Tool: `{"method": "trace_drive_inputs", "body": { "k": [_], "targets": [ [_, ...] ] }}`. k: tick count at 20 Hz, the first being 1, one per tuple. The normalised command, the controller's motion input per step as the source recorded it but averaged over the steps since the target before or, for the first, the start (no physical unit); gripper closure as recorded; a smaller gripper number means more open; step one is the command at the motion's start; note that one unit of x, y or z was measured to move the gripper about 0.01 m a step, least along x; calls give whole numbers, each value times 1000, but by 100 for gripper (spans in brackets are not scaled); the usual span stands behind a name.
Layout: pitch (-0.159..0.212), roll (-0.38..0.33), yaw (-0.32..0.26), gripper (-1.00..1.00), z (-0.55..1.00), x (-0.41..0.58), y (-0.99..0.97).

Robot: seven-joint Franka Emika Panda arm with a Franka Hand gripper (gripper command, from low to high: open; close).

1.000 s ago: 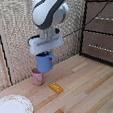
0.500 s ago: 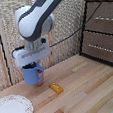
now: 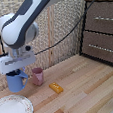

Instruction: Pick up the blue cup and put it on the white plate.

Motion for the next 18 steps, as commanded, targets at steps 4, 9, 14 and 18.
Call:
{"method": "trace_drive_inputs", "body": {
  "k": [4, 9, 14, 18],
  "targets": [
    [47, -43, 0, 100, -361, 113, 909],
    [0, -150, 0, 100, -402, 19, 730],
    [-37, -238, 53, 100, -73, 30, 363],
    [-104, -241, 160, 100, 151, 111, 16]
  ]
}}
